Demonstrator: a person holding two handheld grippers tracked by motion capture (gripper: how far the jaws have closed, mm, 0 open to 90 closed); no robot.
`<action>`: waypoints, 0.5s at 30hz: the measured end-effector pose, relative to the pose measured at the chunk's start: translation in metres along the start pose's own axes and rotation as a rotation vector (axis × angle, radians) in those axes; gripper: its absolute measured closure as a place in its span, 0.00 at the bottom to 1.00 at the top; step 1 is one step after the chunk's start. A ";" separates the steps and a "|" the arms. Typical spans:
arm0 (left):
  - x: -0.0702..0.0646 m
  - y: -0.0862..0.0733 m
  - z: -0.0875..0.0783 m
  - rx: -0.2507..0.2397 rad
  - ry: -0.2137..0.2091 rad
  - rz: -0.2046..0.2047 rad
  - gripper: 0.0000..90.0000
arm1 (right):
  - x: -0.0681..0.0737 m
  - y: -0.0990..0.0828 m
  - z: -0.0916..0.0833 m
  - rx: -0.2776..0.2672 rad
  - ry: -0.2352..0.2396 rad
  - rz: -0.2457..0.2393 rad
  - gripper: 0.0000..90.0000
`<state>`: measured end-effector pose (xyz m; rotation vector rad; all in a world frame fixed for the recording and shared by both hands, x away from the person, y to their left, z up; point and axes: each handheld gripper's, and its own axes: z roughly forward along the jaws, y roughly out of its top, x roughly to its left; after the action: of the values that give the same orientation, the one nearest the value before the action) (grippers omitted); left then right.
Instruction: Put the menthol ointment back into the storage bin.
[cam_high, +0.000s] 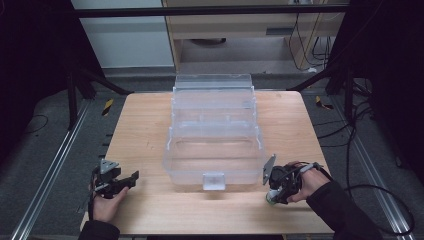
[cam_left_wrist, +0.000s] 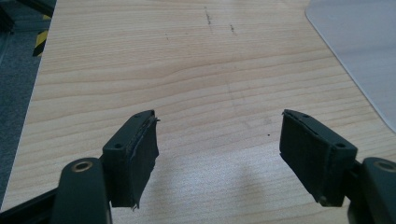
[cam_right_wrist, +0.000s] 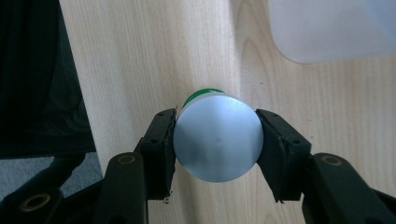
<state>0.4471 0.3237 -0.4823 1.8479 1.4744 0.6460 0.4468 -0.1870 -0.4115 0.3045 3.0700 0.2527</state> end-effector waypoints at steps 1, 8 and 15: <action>0.000 0.000 0.000 0.000 0.000 0.000 0.30 | 0.000 0.000 -0.003 -0.009 -0.006 -0.002 0.56; 0.000 0.000 0.000 0.003 -0.001 0.000 0.30 | -0.001 0.000 -0.026 -0.041 -0.021 0.028 0.56; 0.000 0.000 0.000 0.002 -0.002 0.000 0.30 | -0.002 0.001 -0.050 -0.079 -0.036 0.056 0.56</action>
<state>0.4472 0.3236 -0.4824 1.8498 1.4747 0.6431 0.4459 -0.1947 -0.3616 0.3872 3.0102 0.3662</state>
